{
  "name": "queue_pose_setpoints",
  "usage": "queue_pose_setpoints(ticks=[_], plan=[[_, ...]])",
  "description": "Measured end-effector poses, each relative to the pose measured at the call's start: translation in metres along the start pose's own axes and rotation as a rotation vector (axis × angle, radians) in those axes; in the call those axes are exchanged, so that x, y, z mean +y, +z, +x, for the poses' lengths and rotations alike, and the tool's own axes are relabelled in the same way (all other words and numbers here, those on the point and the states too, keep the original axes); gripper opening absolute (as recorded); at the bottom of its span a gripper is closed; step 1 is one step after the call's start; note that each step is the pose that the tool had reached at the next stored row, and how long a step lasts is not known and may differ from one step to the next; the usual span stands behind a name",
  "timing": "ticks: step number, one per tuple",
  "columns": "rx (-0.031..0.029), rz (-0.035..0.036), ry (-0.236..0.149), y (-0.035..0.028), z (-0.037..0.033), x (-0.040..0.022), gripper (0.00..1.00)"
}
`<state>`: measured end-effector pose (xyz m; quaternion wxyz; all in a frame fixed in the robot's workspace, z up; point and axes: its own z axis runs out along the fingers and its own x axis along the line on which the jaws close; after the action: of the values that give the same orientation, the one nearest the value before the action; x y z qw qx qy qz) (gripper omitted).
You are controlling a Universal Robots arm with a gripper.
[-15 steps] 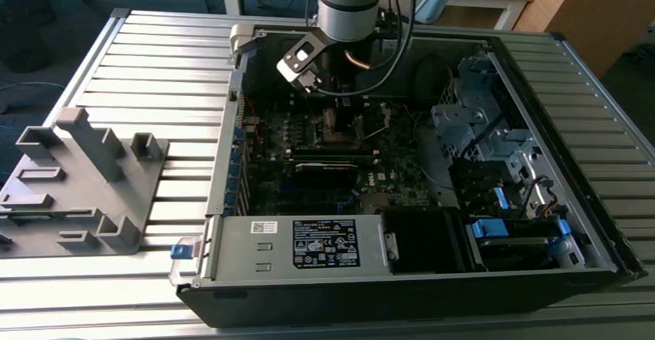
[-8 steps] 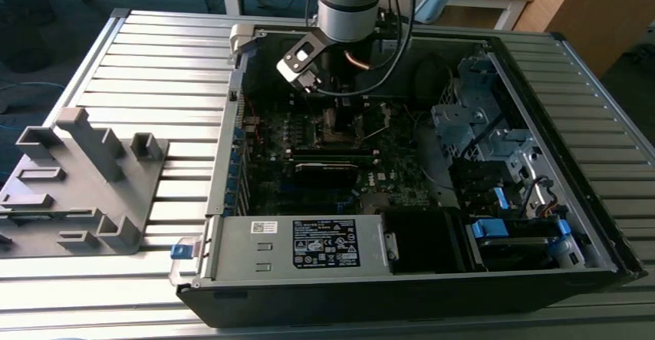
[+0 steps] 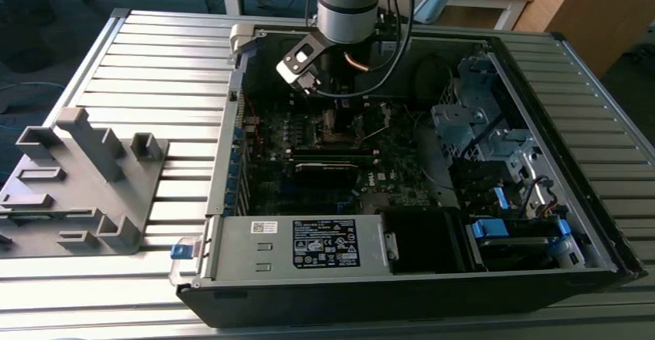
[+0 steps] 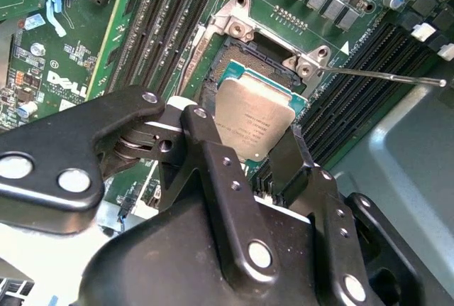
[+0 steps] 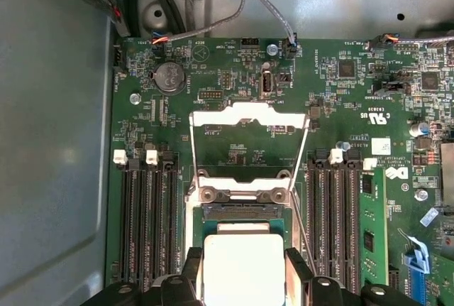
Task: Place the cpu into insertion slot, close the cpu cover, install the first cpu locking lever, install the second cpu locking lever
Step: 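Place the cpu into insertion slot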
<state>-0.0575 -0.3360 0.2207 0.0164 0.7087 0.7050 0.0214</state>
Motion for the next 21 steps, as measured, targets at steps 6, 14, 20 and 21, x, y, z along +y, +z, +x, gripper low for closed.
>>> queue_pose_setpoints(ticks=[6, 14, 20, 21], plan=[[-0.0009, 0.0001, 0.013, 0.0011, 0.0000, -0.0003, 0.54], [-0.0009, 0.0001, 0.012, 0.0043, -0.0001, -0.0001, 0.54], [-0.0003, -0.0003, 0.012, 0.0054, 0.0000, 0.0000, 0.54], [-0.0005, -0.0002, 0.012, 0.0058, 0.0000, 0.0000, 0.54]])
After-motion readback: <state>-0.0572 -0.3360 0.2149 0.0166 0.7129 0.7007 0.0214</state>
